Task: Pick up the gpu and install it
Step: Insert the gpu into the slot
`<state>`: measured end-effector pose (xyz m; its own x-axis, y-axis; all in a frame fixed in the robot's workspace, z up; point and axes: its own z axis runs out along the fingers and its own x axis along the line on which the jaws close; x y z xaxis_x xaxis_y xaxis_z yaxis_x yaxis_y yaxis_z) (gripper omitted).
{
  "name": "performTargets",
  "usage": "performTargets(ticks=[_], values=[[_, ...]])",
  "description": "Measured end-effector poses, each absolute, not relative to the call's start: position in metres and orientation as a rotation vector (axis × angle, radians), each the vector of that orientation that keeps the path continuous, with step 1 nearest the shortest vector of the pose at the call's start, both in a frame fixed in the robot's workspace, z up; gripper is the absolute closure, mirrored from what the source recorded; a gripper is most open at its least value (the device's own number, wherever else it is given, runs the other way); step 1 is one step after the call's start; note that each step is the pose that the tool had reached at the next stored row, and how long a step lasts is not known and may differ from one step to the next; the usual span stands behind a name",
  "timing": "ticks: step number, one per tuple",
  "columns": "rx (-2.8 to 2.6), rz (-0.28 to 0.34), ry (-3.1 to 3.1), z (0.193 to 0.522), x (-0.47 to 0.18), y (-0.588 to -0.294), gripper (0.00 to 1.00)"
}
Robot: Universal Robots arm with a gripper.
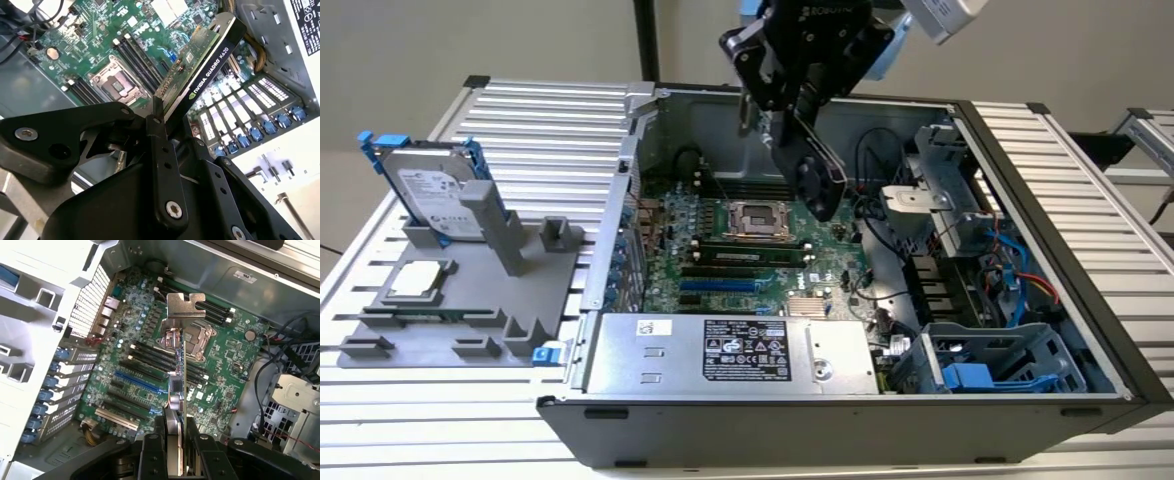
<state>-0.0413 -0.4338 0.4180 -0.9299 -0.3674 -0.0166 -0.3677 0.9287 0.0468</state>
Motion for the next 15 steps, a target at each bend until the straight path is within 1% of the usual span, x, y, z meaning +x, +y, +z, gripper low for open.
performTargets(ticks=[15], values=[[-0.777,0.078,3.038,0.4180,-0.0413,-0.4338,1.00]])
